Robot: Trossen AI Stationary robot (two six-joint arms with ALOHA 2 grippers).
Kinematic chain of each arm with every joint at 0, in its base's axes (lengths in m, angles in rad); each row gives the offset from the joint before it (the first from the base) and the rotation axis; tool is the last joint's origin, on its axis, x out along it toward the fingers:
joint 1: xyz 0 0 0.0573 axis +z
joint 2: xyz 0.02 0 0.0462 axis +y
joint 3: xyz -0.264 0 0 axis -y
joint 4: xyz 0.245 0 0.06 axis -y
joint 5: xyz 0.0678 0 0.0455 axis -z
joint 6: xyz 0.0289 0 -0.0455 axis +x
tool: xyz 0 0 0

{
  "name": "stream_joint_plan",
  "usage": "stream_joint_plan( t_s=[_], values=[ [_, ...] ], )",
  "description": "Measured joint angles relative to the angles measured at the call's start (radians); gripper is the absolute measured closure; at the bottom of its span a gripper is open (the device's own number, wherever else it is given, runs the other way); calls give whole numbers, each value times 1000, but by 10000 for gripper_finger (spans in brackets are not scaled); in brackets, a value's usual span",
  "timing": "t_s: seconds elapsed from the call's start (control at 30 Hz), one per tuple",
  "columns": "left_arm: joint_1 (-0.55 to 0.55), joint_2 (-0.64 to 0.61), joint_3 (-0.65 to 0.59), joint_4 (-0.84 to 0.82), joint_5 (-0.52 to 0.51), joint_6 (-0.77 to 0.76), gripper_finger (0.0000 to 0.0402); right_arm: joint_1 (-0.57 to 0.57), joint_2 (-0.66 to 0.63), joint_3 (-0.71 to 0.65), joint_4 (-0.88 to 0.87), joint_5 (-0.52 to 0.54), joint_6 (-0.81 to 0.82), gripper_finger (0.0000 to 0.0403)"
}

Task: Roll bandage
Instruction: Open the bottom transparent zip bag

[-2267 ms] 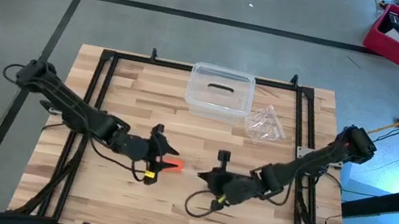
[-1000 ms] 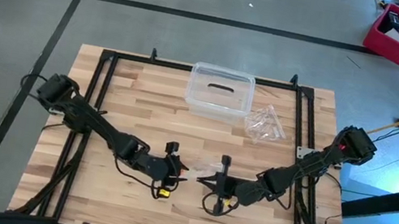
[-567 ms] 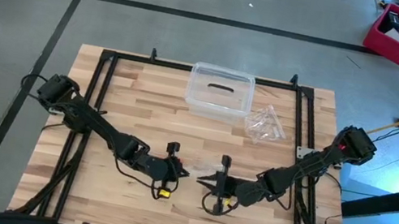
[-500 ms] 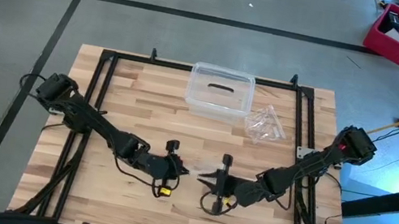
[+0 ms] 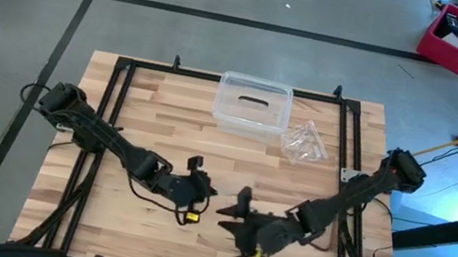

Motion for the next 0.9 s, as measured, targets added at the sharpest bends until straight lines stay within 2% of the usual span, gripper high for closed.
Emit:
stream_joint_plan(
  t_s=[0.1, 0.2, 0.3, 0.47, 0.6, 0.7, 0.83, 0.9],
  values=[
    [0, 0, 1, 40, 10, 31, 400, -38, 47, 4, -12, 23, -110, 247],
    [0, 0, 1, 50, 34, 45, 400, -67, 72, 4, -30, 101, -152, 249],
    [-5, 0, 1, 31, 34, 51, 400, -80, 73, 6, -75, 115, -172, 249],
    [1, 0, 1, -24, 38, 21, 400, -57, 73, 6, -142, 85, -172, 249],
    [1, 0, 1, -6, 37, 39, 400, -68, 73, 6, -222, 36, -98, 249],
    [1, -1, 1, -2, 37, 49, 400, -76, 73, 6, -220, 16, -68, 249],
    [5, -1, 1, -6, 37, 44, 399, -71, 73, 6, -213, -116, -29, 249],
    [5, -1, 1, -6, 37, 44, 400, -55, 73, 6, -176, -147, -21, 249]
  ],
)
